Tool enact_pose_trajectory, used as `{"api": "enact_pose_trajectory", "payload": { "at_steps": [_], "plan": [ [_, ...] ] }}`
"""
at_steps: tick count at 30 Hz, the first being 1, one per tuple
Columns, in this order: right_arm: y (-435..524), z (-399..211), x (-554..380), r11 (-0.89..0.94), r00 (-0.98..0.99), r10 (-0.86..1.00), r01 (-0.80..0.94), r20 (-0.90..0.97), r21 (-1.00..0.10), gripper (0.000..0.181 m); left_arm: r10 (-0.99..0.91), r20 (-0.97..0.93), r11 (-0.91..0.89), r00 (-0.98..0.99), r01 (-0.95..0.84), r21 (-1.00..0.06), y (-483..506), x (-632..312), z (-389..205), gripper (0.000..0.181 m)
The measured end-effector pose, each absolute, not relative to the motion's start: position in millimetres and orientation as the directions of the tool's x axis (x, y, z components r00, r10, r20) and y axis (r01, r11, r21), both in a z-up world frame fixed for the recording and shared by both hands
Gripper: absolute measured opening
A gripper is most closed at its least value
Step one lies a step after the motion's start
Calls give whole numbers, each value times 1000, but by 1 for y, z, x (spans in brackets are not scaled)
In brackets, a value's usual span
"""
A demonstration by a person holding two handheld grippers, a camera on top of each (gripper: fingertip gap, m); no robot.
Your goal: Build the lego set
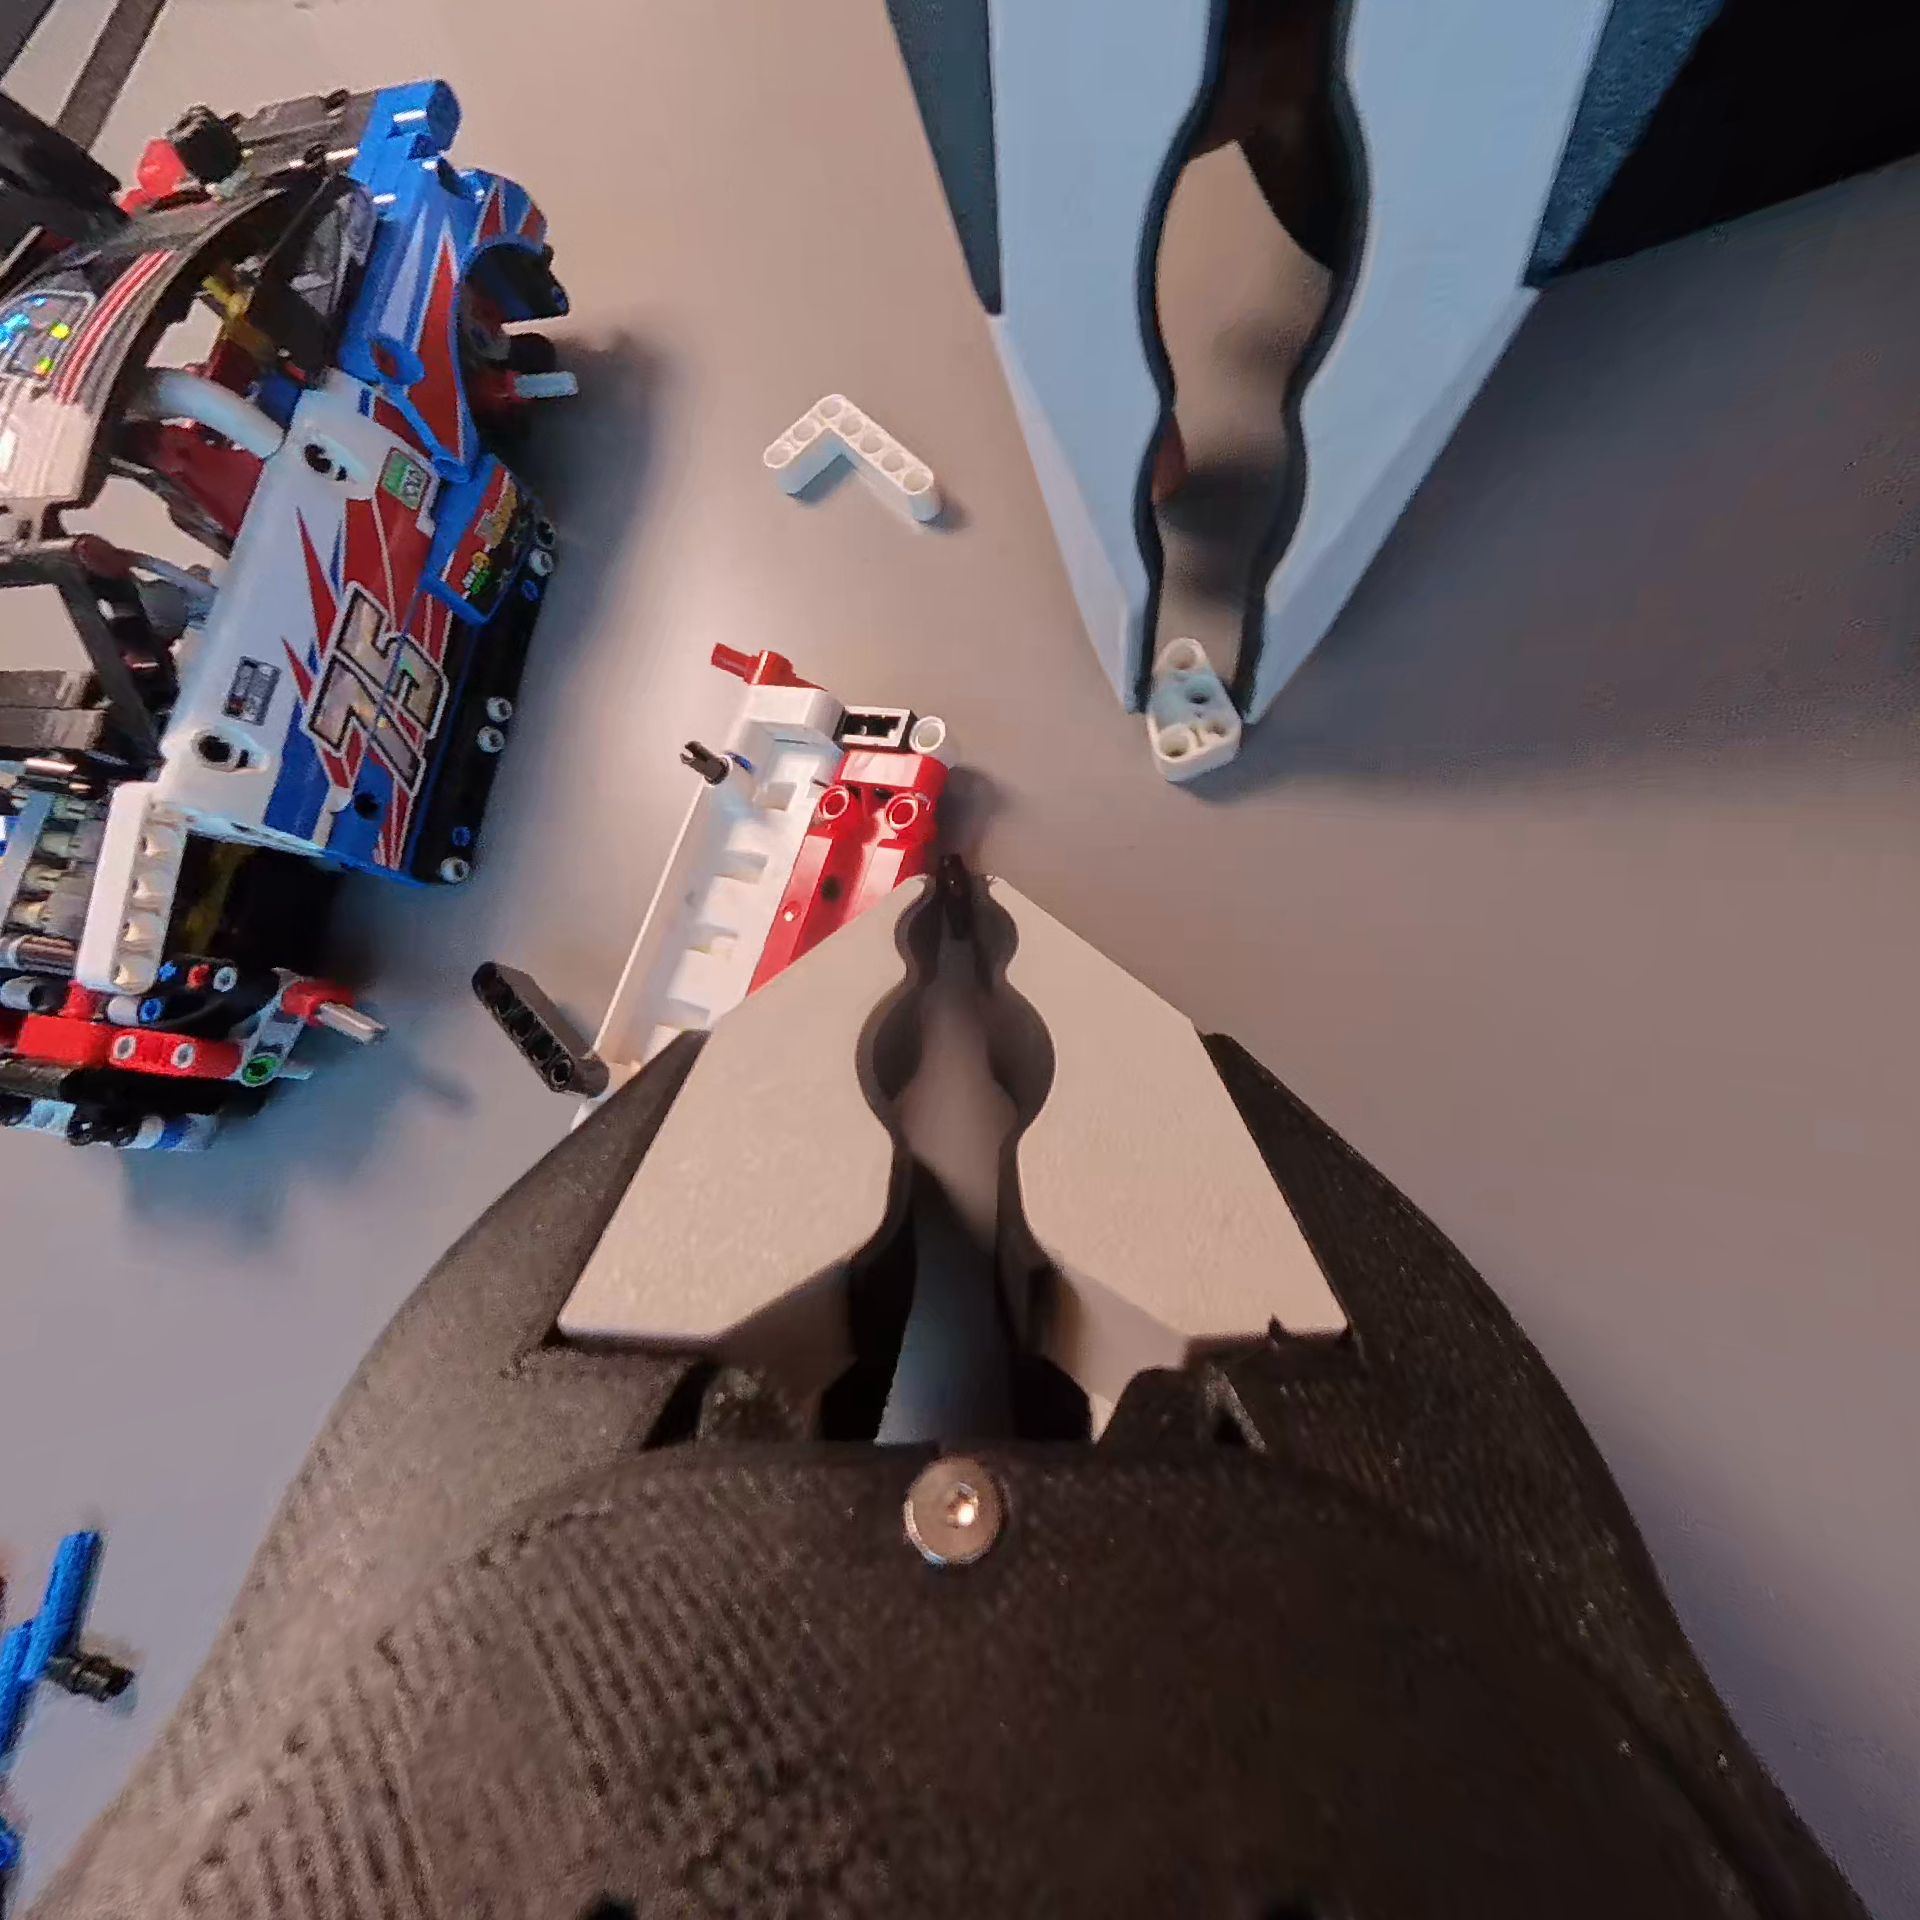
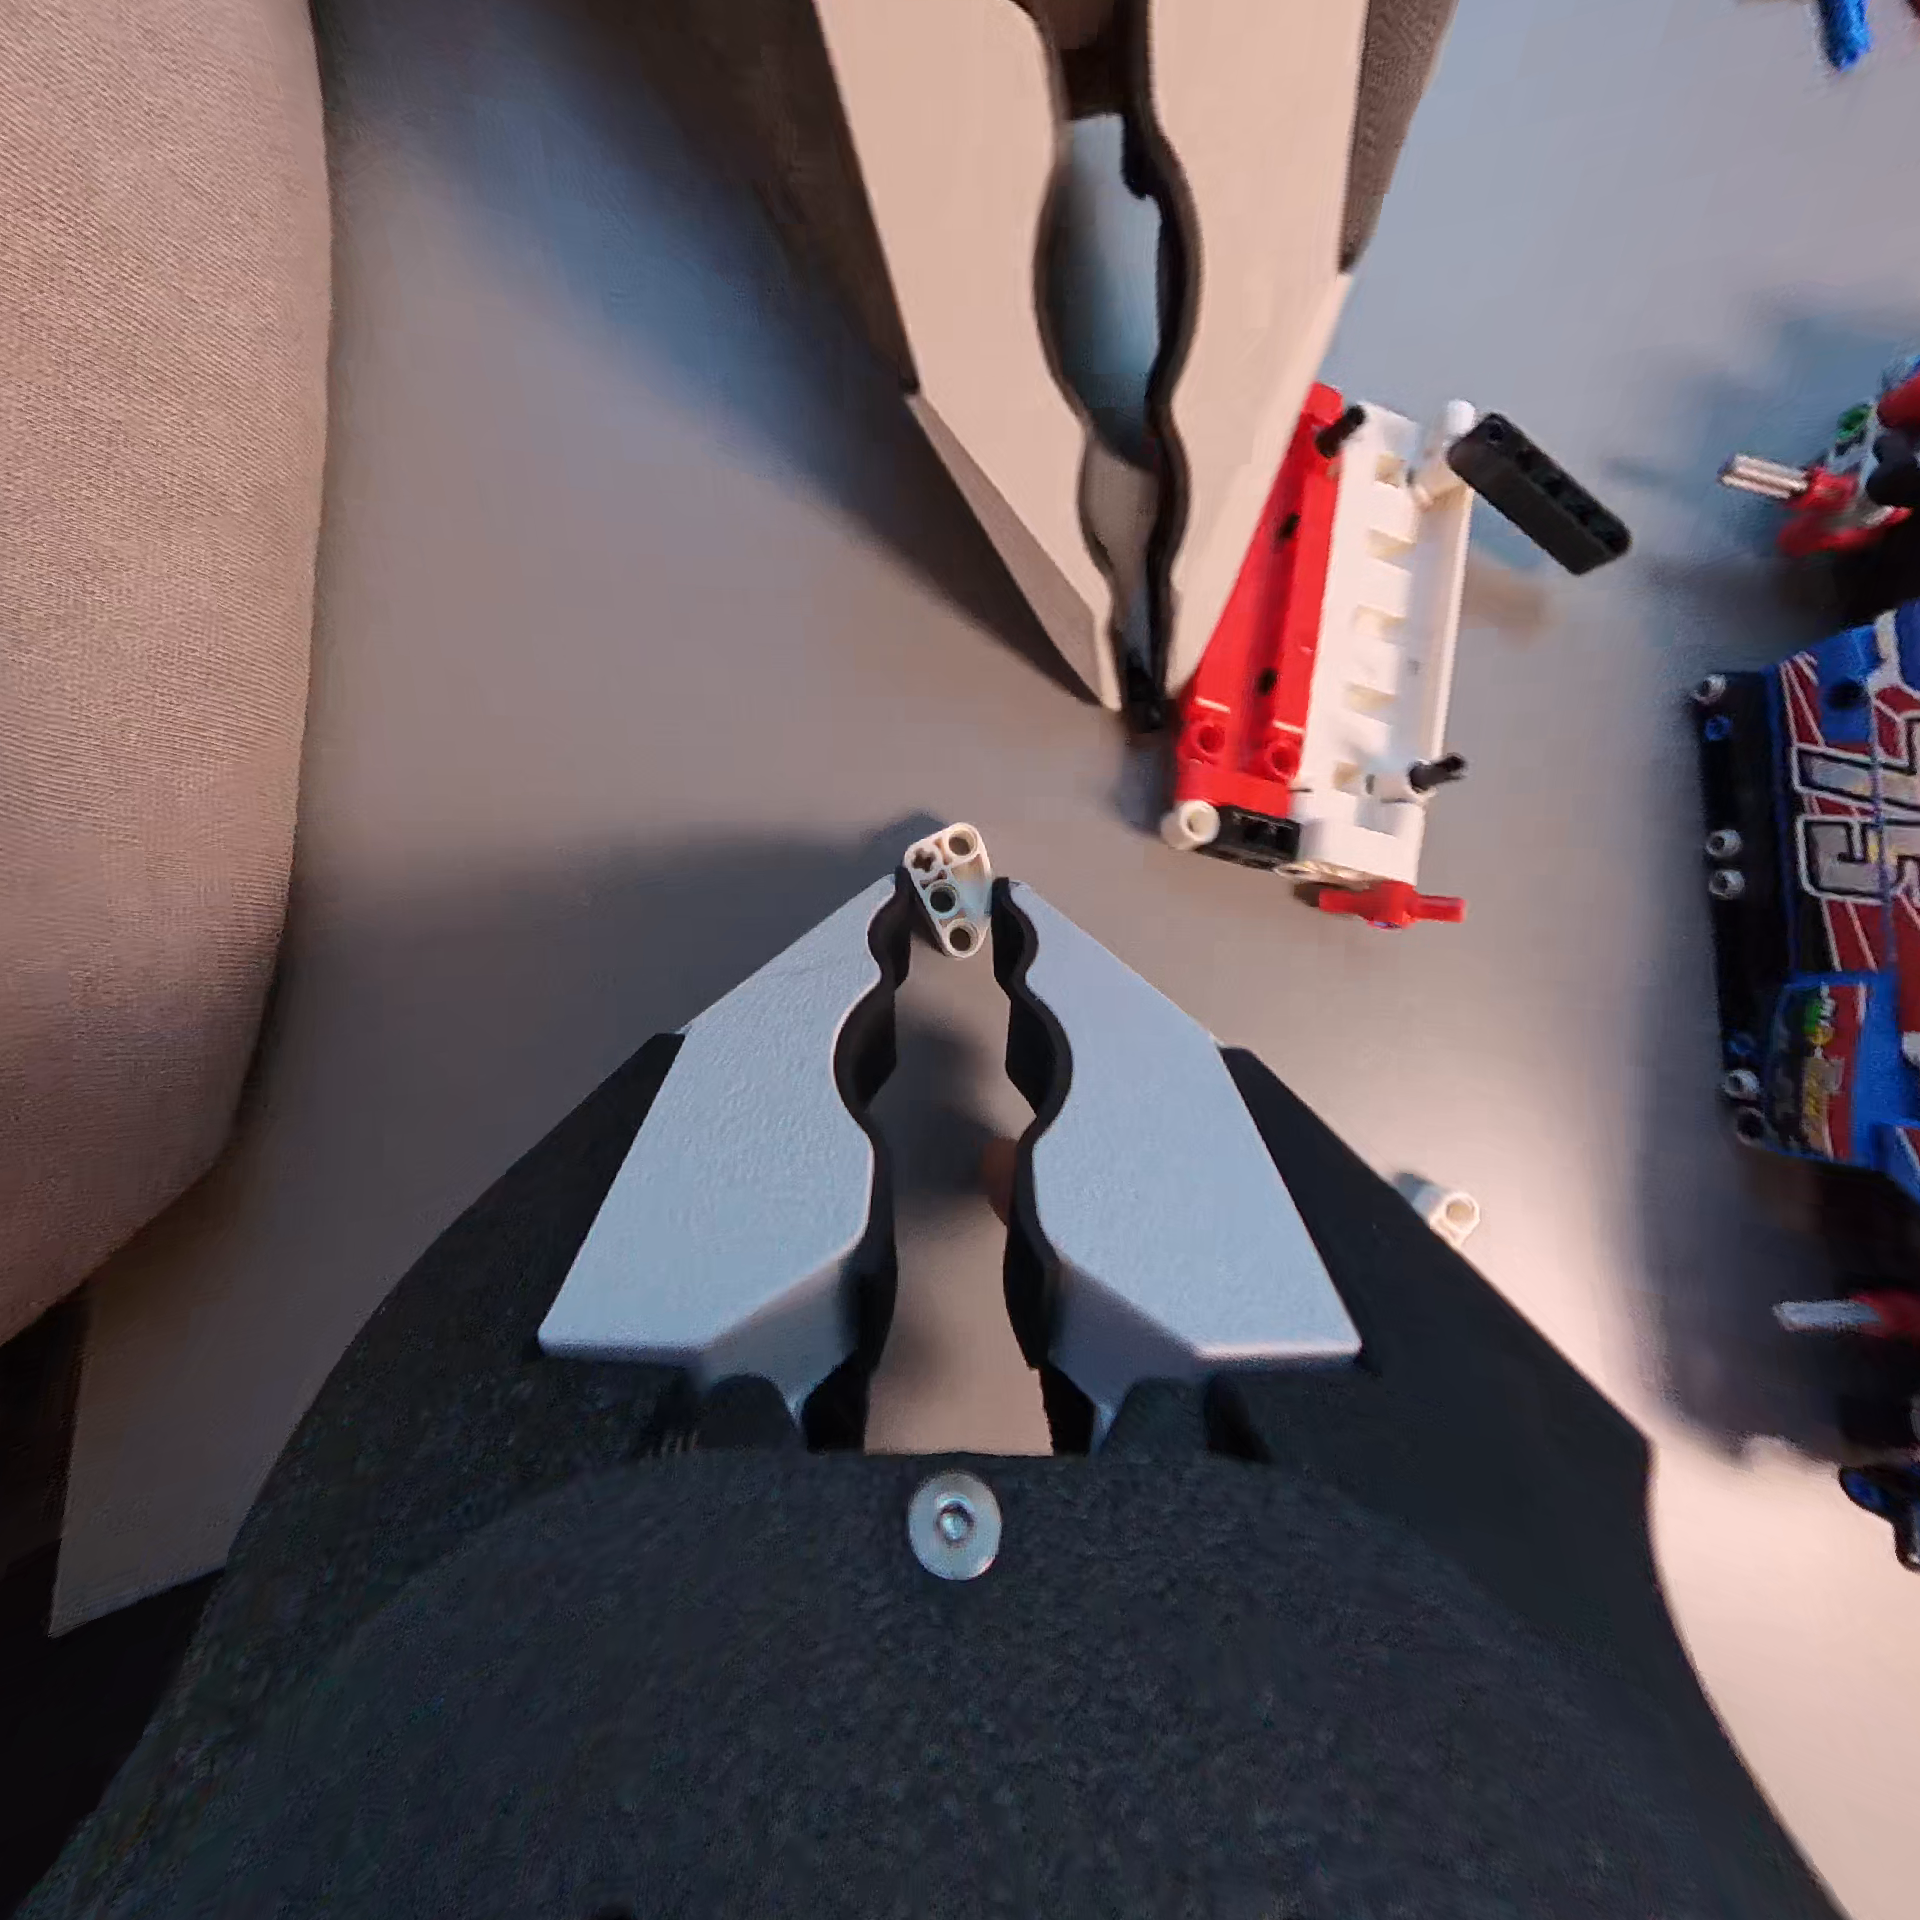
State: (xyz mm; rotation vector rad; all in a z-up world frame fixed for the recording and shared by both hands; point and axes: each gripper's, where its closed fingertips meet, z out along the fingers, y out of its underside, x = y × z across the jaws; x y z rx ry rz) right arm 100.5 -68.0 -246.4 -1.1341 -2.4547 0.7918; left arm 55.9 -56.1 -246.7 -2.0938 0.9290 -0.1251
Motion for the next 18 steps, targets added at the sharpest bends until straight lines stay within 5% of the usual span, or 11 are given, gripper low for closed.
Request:
{"api": "enact_pose_trajectory", "payload": {
  "at_steps": [8, 18],
  "plan": [
    [-24, -246, 42, 411, -387, 903, 653, 186, -636, 12, -601, -146, -411, 785, -461, -787, -51, 39, -230, 3],
    [-56, -247, 49, 493, -503, 847, 622, 172, -608, 12, -649, -108, -436, 753, -484, -759, -69, 42, -244, 4]
  ]
}}
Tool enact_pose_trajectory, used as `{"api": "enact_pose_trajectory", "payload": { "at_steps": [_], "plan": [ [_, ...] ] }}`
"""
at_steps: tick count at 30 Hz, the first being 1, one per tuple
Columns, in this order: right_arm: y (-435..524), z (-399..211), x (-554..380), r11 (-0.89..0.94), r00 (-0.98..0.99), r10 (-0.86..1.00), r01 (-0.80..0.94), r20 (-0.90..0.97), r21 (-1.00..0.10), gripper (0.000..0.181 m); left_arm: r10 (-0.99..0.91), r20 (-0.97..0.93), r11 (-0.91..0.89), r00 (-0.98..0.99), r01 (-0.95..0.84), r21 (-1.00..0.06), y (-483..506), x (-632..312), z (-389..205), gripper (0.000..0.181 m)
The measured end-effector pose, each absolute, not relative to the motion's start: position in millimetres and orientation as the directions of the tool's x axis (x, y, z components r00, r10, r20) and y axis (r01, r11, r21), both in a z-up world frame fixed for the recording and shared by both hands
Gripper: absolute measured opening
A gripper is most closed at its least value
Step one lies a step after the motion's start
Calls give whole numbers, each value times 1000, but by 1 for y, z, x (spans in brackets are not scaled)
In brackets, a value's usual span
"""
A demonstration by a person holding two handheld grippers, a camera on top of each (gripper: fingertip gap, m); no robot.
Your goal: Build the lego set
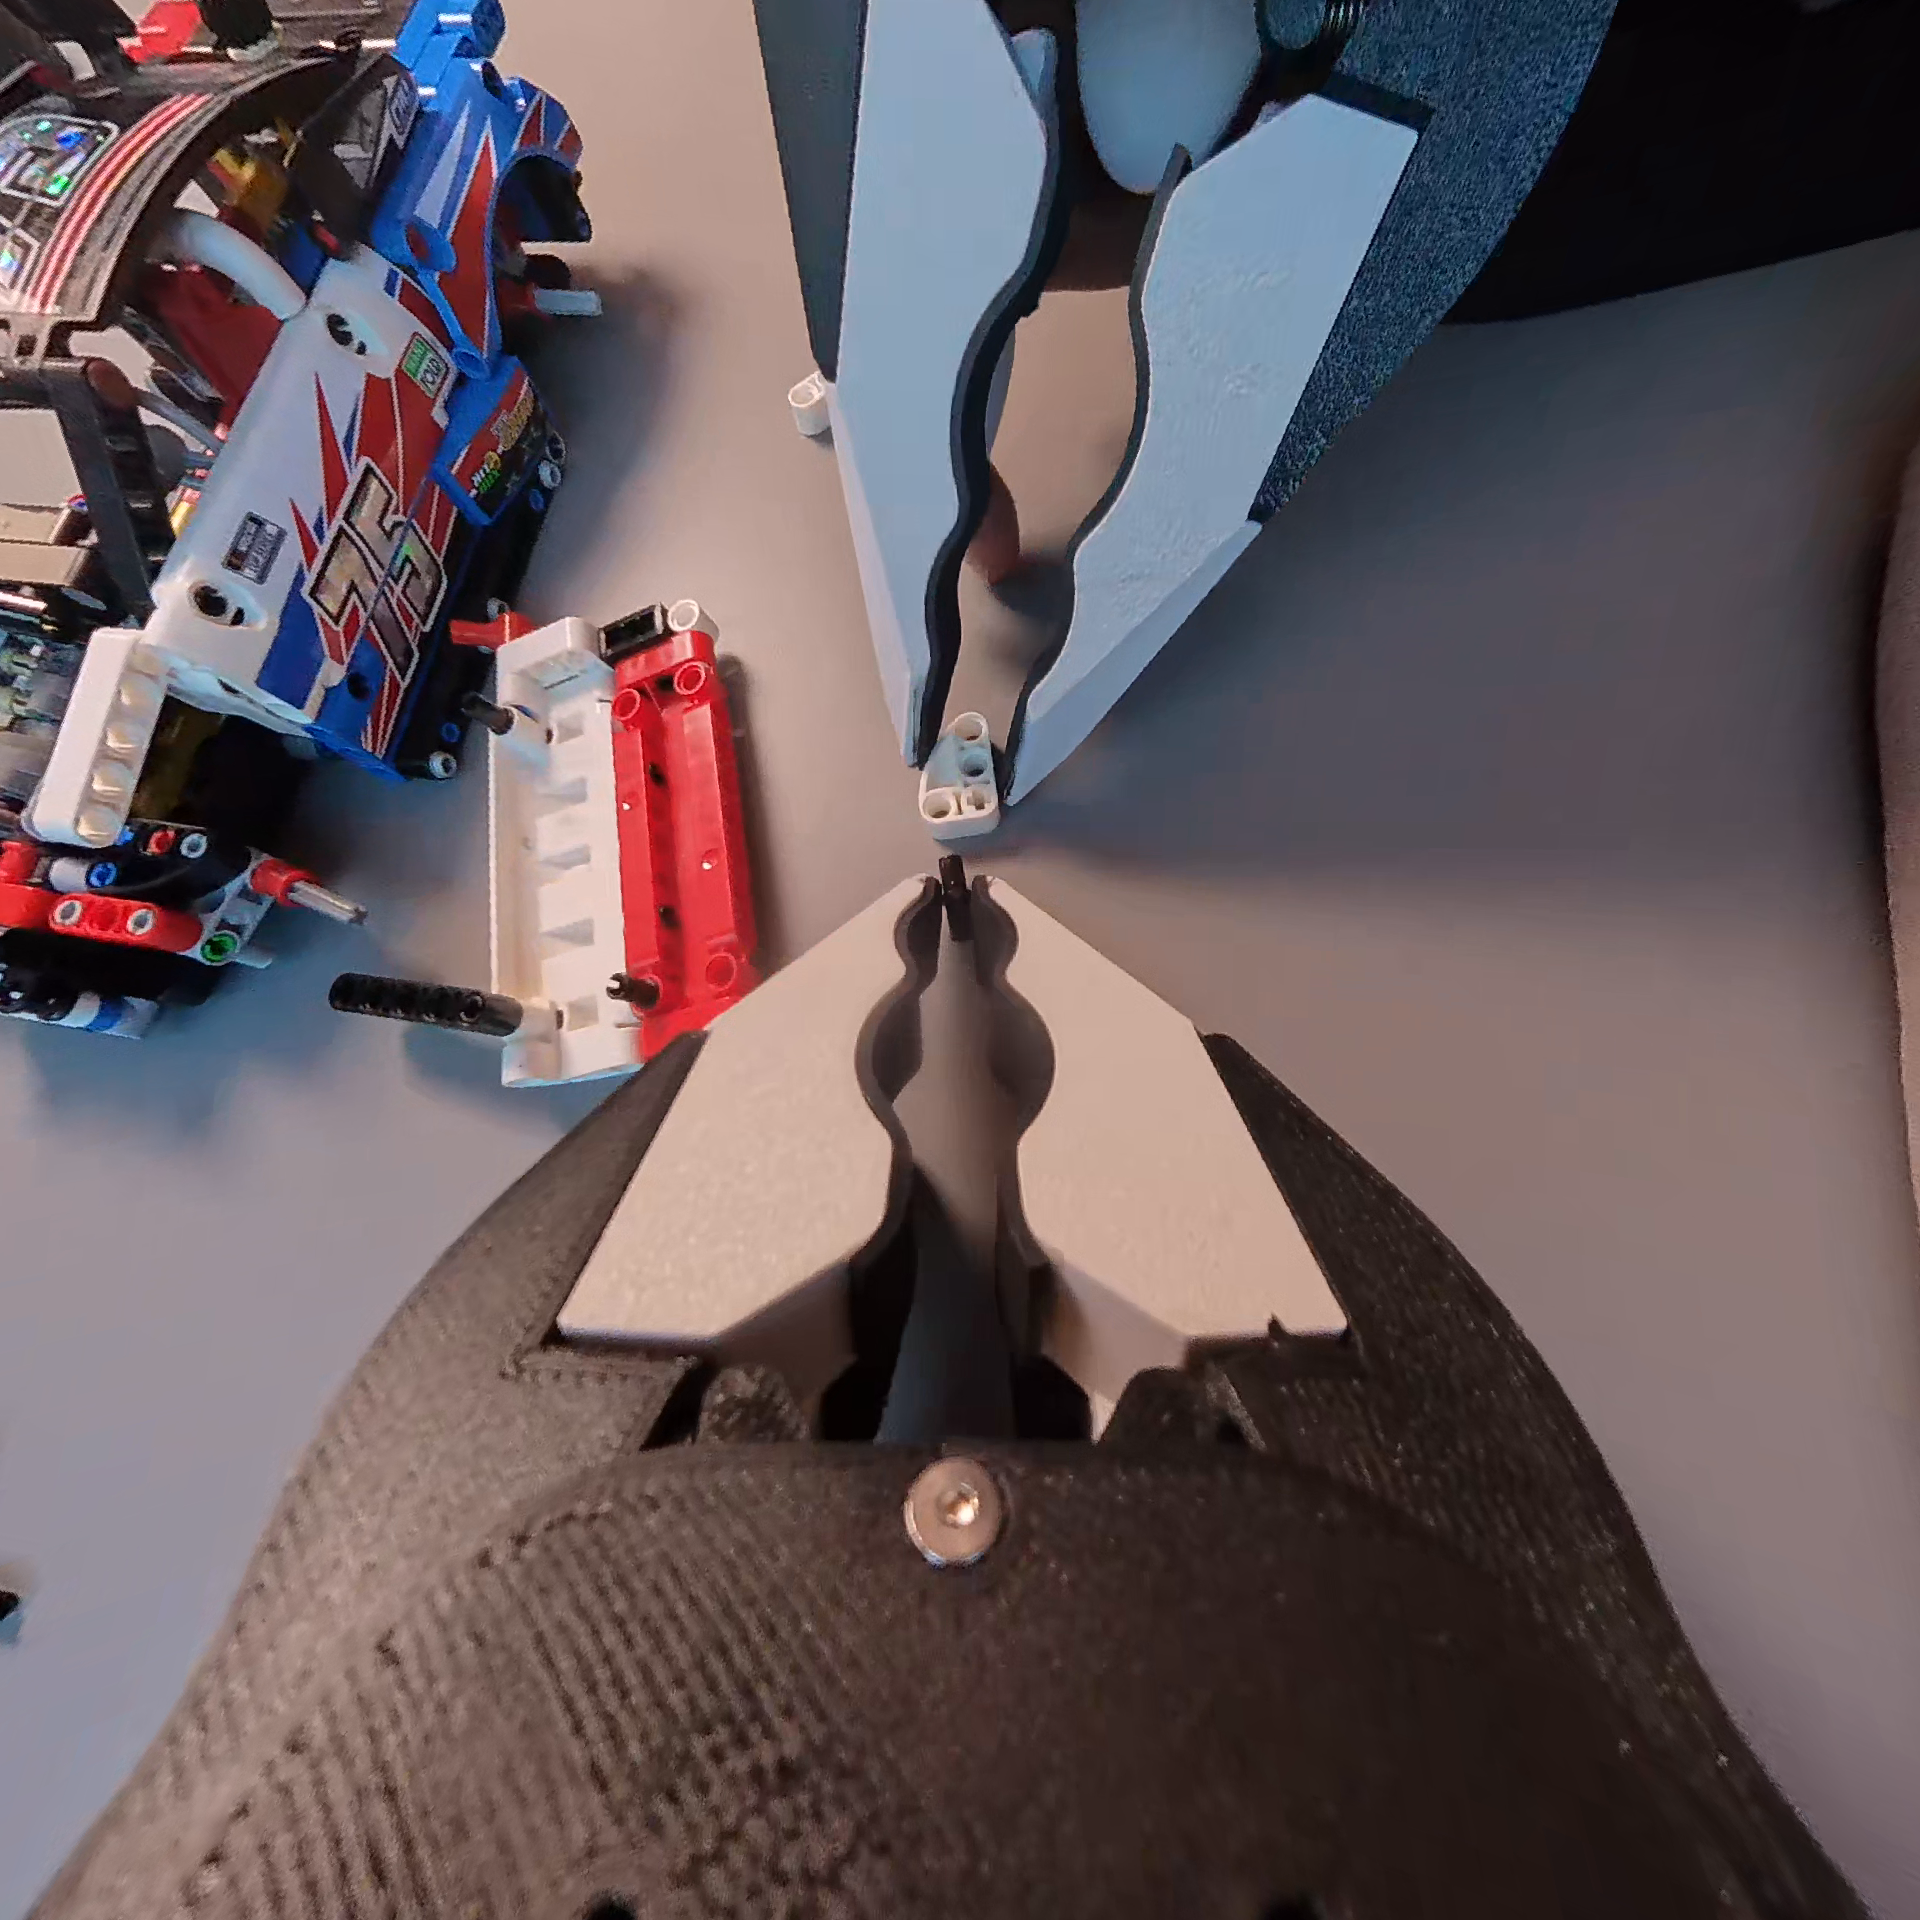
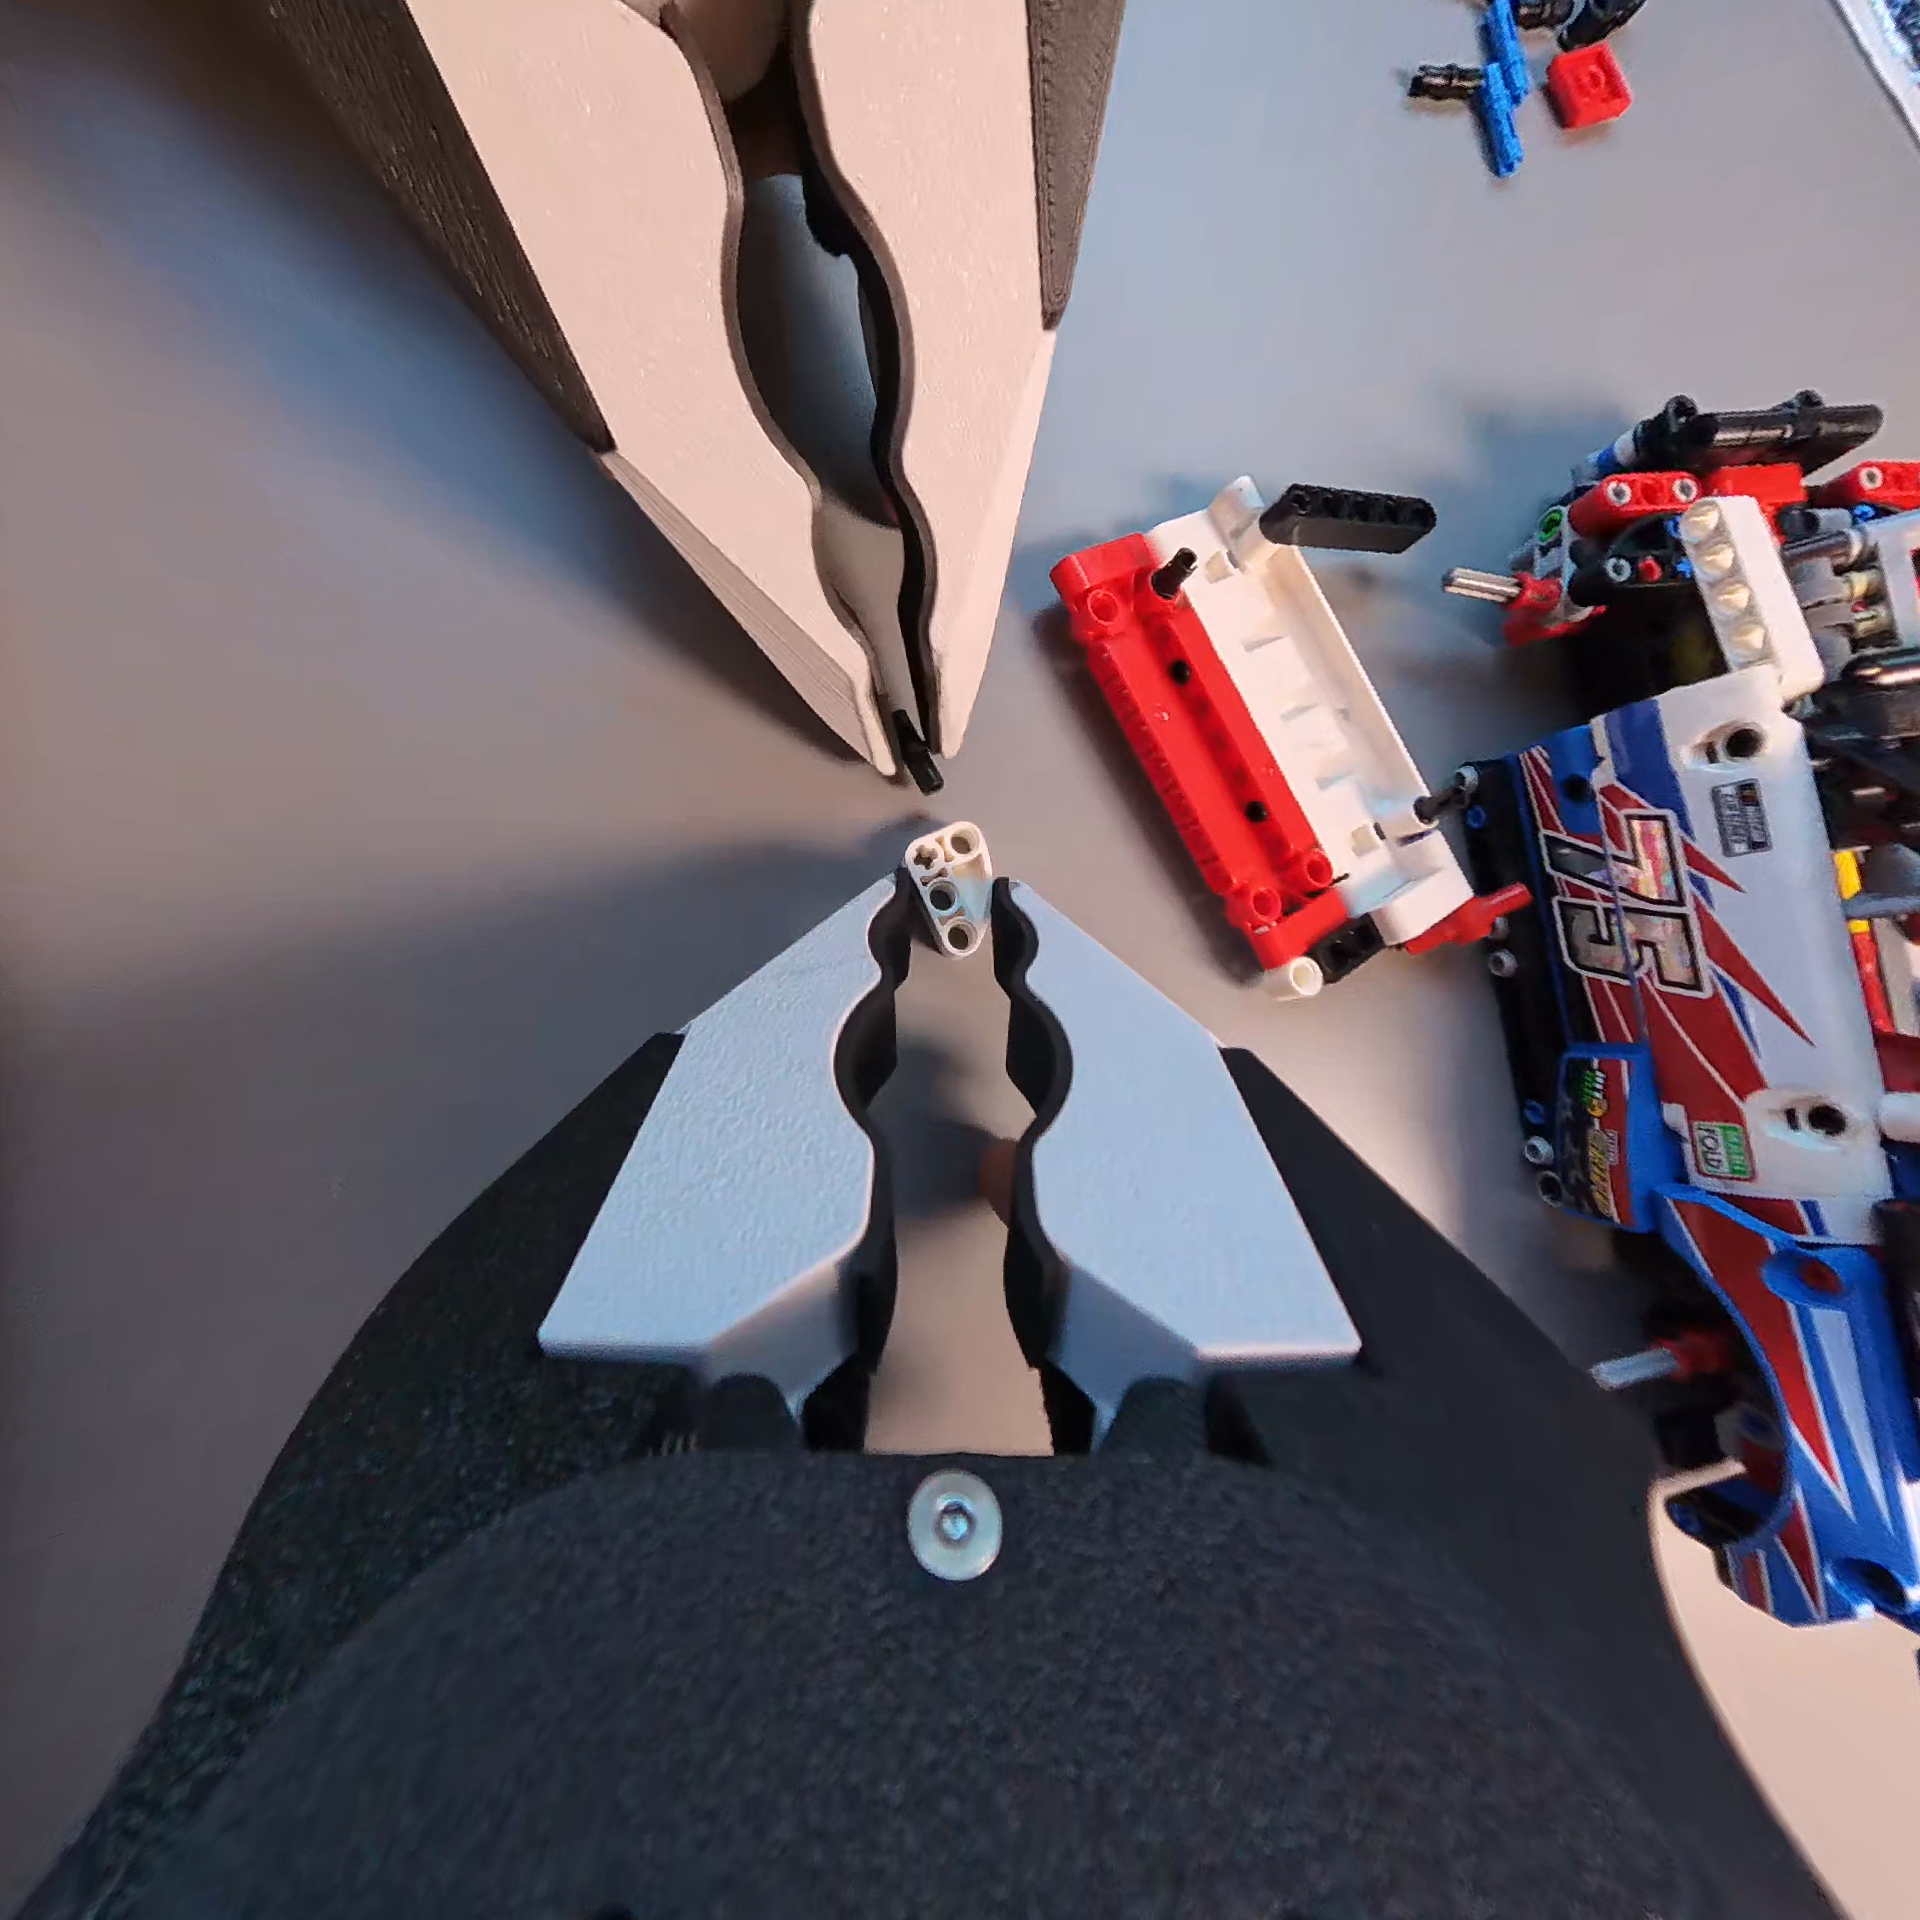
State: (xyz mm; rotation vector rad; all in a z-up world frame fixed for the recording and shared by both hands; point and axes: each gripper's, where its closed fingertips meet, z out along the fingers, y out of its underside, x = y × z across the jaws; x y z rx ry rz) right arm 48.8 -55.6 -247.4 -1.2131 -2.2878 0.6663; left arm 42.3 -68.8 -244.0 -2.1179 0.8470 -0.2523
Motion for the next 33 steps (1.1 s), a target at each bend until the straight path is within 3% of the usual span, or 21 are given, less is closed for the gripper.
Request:
{"api": "enact_pose_trajectory", "payload": {
  "at_steps": [8, 23, 33],
  "plan": [
    [-60, -247, 45, 498, -506, 844, 613, 180, -613, 12, -649, -133, -428, 749, -504, -750, -72, 39, -246, 3],
    [-59, -233, 47, 382, -490, 868, 547, 86, -745, 28, -653, -77, -424, 753, -448, -787, -74, 37, -241, 4],
    [-72, -201, 44, 345, -523, 841, 327, 136, -879, 26, -643, 140, -395, 753, -169, -903, -69, 41, -205, 3]
  ]
}}
